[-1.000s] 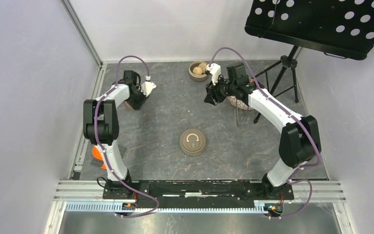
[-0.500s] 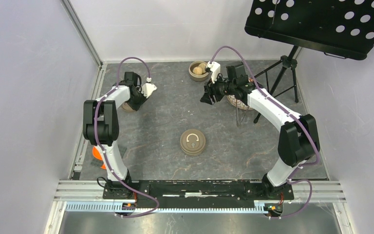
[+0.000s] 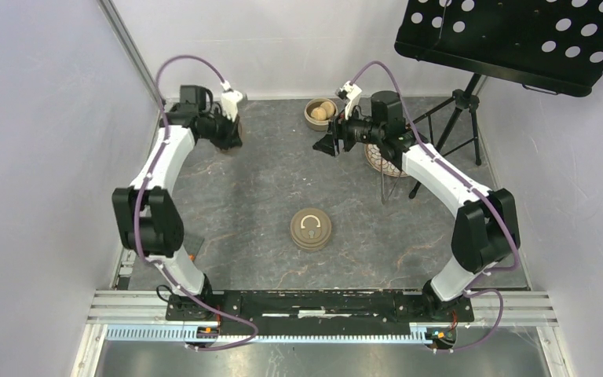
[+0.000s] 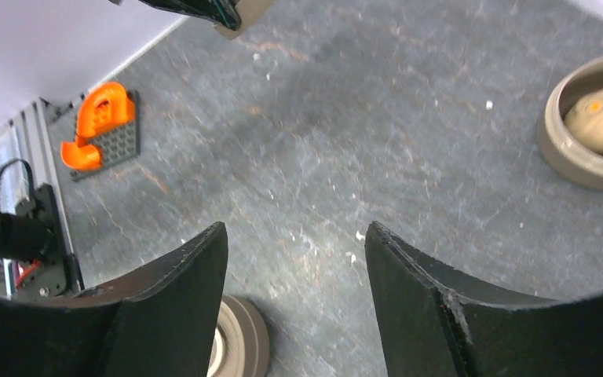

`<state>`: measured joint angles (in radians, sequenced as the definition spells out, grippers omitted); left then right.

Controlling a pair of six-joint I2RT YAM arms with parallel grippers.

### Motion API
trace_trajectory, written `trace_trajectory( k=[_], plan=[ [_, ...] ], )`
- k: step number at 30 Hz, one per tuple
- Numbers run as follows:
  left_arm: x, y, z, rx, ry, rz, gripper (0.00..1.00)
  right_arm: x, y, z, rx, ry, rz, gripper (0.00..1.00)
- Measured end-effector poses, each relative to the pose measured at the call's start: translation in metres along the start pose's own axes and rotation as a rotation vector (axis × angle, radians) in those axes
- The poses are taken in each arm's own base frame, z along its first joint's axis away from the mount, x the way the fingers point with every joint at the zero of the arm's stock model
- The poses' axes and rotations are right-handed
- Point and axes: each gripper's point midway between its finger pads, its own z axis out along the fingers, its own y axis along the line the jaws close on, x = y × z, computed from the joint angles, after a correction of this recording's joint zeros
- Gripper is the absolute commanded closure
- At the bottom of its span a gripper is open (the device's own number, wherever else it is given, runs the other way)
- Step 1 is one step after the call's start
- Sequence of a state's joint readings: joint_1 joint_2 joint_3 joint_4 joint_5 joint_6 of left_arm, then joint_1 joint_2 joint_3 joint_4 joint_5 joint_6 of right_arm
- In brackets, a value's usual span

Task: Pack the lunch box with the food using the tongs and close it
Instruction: Pick up the box lid from the center of the board.

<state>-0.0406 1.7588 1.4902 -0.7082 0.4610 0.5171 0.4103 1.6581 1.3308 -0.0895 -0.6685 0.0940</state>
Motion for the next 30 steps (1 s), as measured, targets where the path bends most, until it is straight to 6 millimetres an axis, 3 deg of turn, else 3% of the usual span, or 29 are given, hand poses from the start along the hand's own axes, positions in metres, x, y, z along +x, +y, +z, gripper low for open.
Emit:
trace_trajectory(
  k=[3,6,10,15,18,22,26,30],
  plan=[
    [-0.066,-0.024,-0.041,0.076,-0.214,-0.015,0.98,-0.023,0.008,-0.005,-0.010,-0.070,-0.004,0.30],
    [-0.118,-0.054,-0.081,0.195,-0.412,-0.037,0.98,-0.049,0.017,-0.012,-0.023,-0.152,-0.012,0.30],
    [-0.166,-0.089,-0.127,0.351,-0.646,-0.090,0.98,-0.080,0.030,-0.023,-0.041,-0.247,-0.015,0.29],
    [-0.206,-0.122,-0.180,0.546,-0.835,-0.129,0.98,-0.120,0.053,-0.045,-0.071,-0.376,-0.032,0.29],
    [-0.215,-0.138,-0.202,0.616,-0.871,-0.108,0.98,-0.144,0.069,-0.063,-0.094,-0.456,-0.054,0.29],
    [-0.220,-0.183,-0.232,0.747,-0.872,-0.016,0.98,-0.165,0.085,-0.080,-0.122,-0.532,-0.086,0.28],
    [-0.212,-0.238,-0.262,0.883,-0.841,0.127,0.98,-0.177,0.098,-0.090,-0.162,-0.580,-0.113,0.28],
    [-0.205,-0.265,-0.289,0.942,-0.833,0.238,0.98,-0.179,0.112,-0.100,-0.213,-0.612,-0.135,0.28]
  ],
)
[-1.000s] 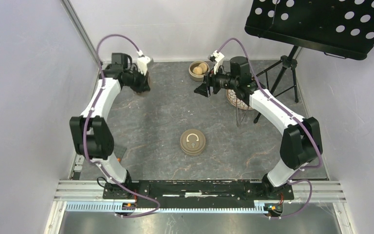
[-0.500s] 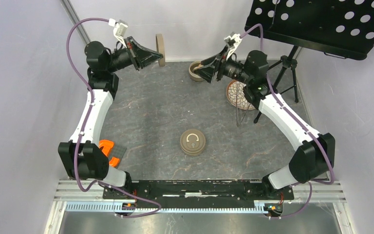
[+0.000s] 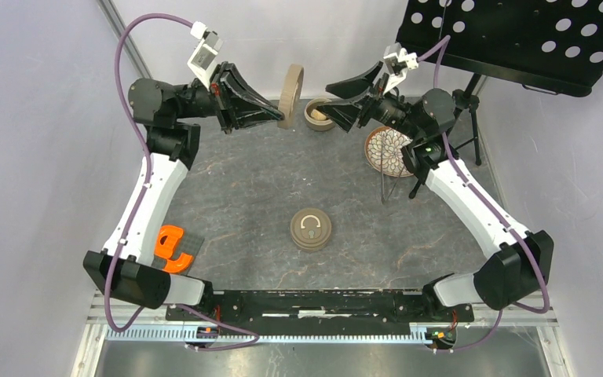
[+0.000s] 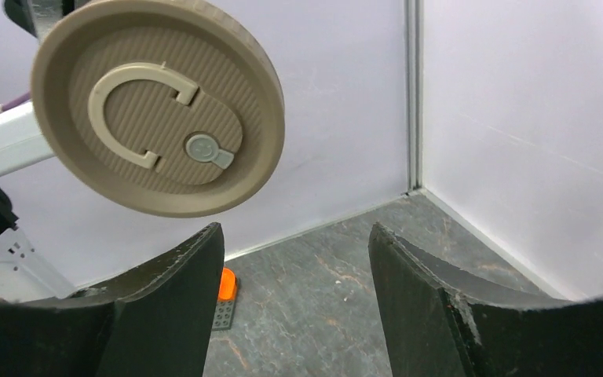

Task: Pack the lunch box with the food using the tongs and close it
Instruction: Pick up the box lid from the center of the board.

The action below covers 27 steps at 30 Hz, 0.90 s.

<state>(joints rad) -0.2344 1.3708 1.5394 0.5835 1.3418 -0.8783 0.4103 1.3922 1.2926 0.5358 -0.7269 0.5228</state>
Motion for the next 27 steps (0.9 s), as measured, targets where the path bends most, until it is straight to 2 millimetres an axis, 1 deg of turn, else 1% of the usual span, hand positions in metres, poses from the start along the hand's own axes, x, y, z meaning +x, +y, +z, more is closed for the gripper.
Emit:
trace_trajectory(
  k=[3,8,11,14,15,16,18,22,27],
  plan=[
    [-0.002,-0.009,0.000,0.022,0.014,0.021,0.98,-0.007,0.010,-0.003,-0.032,-0.025,-0.011,0.28],
    [0.006,-0.006,0.003,0.027,0.033,-0.017,0.98,-0.017,0.015,-0.003,-0.020,-0.053,0.012,0.27],
    [0.010,0.000,0.004,0.005,0.027,-0.035,0.98,-0.013,0.012,0.000,0.016,-0.044,0.059,0.25],
    [0.014,0.013,0.004,-0.041,0.012,-0.050,0.98,-0.007,0.015,0.005,0.037,-0.027,0.102,0.22],
    [0.015,0.017,0.004,-0.058,0.009,-0.052,0.98,-0.004,0.017,0.007,0.044,-0.022,0.117,0.19],
    [0.017,0.022,0.004,-0.076,0.006,-0.053,0.98,-0.002,0.019,0.009,0.050,-0.017,0.132,0.18],
    [0.021,0.029,0.003,-0.103,0.005,-0.055,0.98,0.000,0.022,0.012,0.060,-0.008,0.159,0.19],
    [0.033,0.038,0.000,-0.146,0.013,-0.055,0.98,-0.005,0.029,0.019,0.079,-0.014,0.194,0.23],
    [0.040,0.039,-0.001,-0.160,0.023,-0.047,0.98,-0.014,0.029,0.023,0.111,-0.033,0.211,0.28]
  ],
)
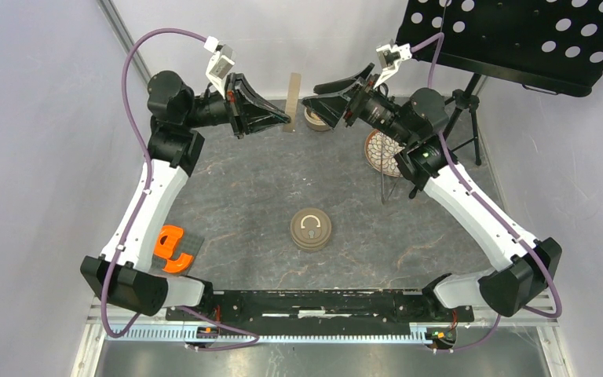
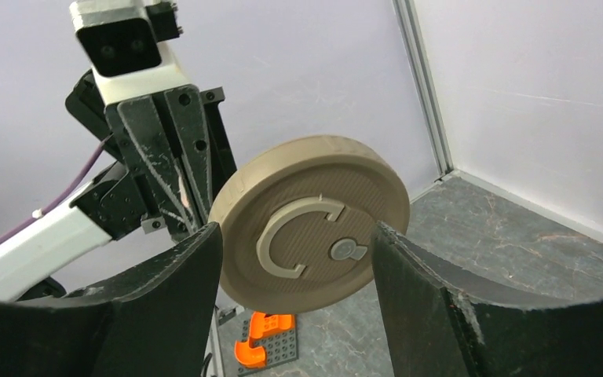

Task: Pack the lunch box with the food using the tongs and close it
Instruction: Pick up the box lid from the center of the board.

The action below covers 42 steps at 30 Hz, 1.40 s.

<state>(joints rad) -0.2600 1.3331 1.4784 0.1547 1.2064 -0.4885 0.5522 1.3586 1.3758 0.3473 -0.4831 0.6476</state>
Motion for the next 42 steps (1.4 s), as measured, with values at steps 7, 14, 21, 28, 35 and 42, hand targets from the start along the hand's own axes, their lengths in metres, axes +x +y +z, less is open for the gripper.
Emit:
trace_trajectory(
  k=[7,14,21,28,35,42],
  plan=[
    [-0.003,-0.009,0.001,0.014,-0.003,0.039,0.98,0.004,-0.004,0.006,0.033,0.006,0.018,0.32],
    [-0.002,-0.013,0.003,0.023,0.000,0.040,0.98,0.012,-0.004,0.010,0.034,0.023,0.030,0.31],
    [-0.005,-0.010,0.004,-0.001,-0.013,0.044,0.98,0.013,-0.002,0.012,0.042,0.027,0.030,0.45],
    [-0.007,0.005,0.003,-0.076,-0.061,0.038,0.98,0.003,-0.040,0.001,0.186,0.021,0.041,0.55],
    [-0.021,0.006,0.003,-0.102,-0.125,0.063,0.98,-0.009,-0.073,-0.010,0.282,-0.014,0.085,0.32],
    [-0.041,0.014,0.002,-0.160,-0.212,0.066,0.98,-0.016,-0.046,0.000,0.152,-0.062,0.184,0.27]
  ],
)
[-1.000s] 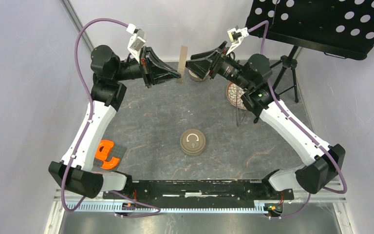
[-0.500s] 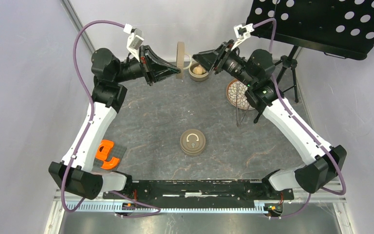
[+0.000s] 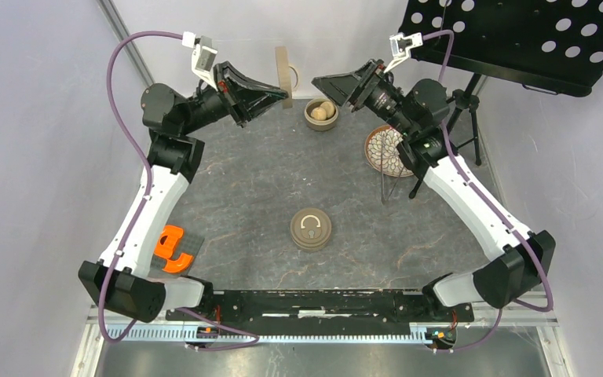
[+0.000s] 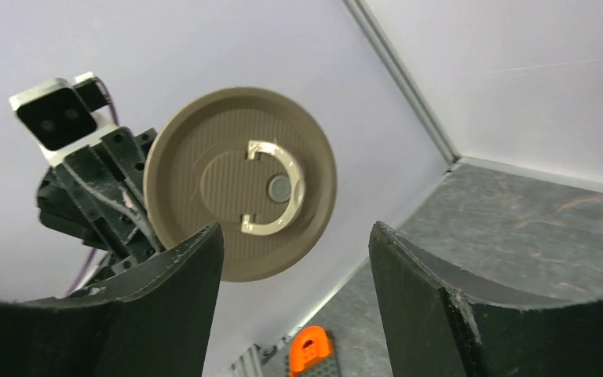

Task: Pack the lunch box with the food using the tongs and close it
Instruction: Pick up the box lid from the center of the board.

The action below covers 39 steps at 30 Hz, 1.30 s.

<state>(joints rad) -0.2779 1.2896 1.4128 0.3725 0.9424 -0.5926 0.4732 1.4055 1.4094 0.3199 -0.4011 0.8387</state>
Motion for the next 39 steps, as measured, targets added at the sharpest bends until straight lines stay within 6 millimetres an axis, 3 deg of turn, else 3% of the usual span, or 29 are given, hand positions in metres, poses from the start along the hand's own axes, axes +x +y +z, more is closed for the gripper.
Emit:
trace_trajectory(
  k=[3,11,21,29,36,37,38,39],
  plan=[
    [-0.008,0.008,0.003,-0.037,-0.043,-0.024,0.98,0.002,0.003,0.006,-0.021,-0.004,0.079,0.27],
    [-0.019,0.039,0.012,-0.144,-0.129,-0.130,0.98,0.011,-0.012,0.029,0.029,0.010,0.309,0.32],
    [-0.014,0.024,0.031,-0.082,-0.138,-0.158,0.98,-0.006,0.005,0.041,0.009,-0.018,0.427,0.42],
    [-0.014,0.020,0.039,-0.058,-0.139,-0.157,0.98,-0.004,0.004,0.042,0.013,-0.014,0.469,0.66],
    [-0.013,0.023,0.041,-0.058,-0.139,-0.157,0.98,-0.005,0.005,0.042,0.008,-0.015,0.485,0.98],
    [-0.013,0.023,0.041,-0.058,-0.139,-0.157,0.97,-0.005,0.005,0.042,0.008,-0.014,0.484,1.00],
    [-0.014,0.023,0.041,-0.059,-0.140,-0.156,0.89,-0.005,0.005,0.042,0.008,-0.014,0.483,1.00],
    [-0.014,0.023,0.041,-0.058,-0.140,-0.156,0.71,-0.005,0.005,0.042,0.008,-0.014,0.480,1.00]
  ],
)
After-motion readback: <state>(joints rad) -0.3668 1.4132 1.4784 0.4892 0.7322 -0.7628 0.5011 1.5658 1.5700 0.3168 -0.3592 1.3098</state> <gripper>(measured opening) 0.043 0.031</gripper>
